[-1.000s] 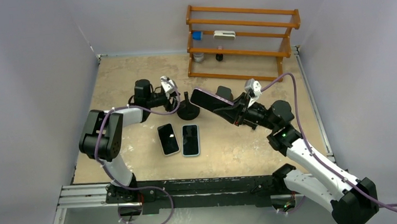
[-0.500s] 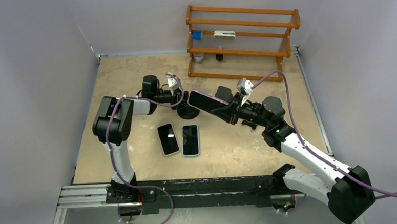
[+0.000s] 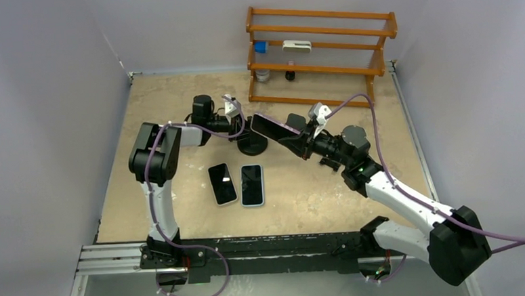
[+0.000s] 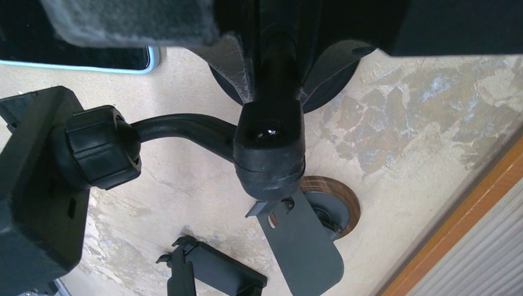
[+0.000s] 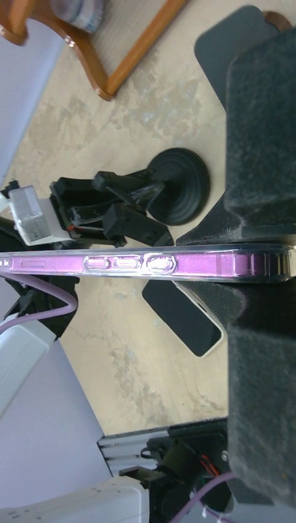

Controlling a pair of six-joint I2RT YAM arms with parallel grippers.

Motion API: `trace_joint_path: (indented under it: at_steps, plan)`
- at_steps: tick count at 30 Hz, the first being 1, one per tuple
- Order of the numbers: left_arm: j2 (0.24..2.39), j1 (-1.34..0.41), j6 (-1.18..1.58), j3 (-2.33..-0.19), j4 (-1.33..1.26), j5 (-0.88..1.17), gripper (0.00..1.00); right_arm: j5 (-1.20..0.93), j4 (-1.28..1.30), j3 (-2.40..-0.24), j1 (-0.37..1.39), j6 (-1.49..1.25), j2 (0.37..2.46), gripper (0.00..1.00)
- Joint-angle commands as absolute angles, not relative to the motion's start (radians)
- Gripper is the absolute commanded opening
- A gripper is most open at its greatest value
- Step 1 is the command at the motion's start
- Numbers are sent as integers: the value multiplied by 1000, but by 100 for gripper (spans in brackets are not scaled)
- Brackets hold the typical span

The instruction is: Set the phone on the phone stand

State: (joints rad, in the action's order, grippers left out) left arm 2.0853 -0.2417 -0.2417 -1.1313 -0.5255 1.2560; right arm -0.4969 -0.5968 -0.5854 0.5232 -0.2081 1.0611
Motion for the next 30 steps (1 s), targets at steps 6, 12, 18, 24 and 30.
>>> trace_joint_path:
  at_steps: [6,12,18,24,30]
  plan:
    - [2106,-279,-327,-1162,-376,1299,0,-593,-781,-653,522,10,1154,0]
    - [2111,-279,-361,-1176,-331,1327,0,-706,-672,-787,523,136,1293,0]
    - [2112,-279,-371,-1185,-316,1335,0,-741,-711,-837,523,151,1372,0]
    - [2115,-279,-381,-1192,-298,1344,0,-732,-681,-828,522,173,1391,0]
    - [2117,-278,-391,-1195,-285,1349,0,-727,-820,-754,523,113,1443,0]
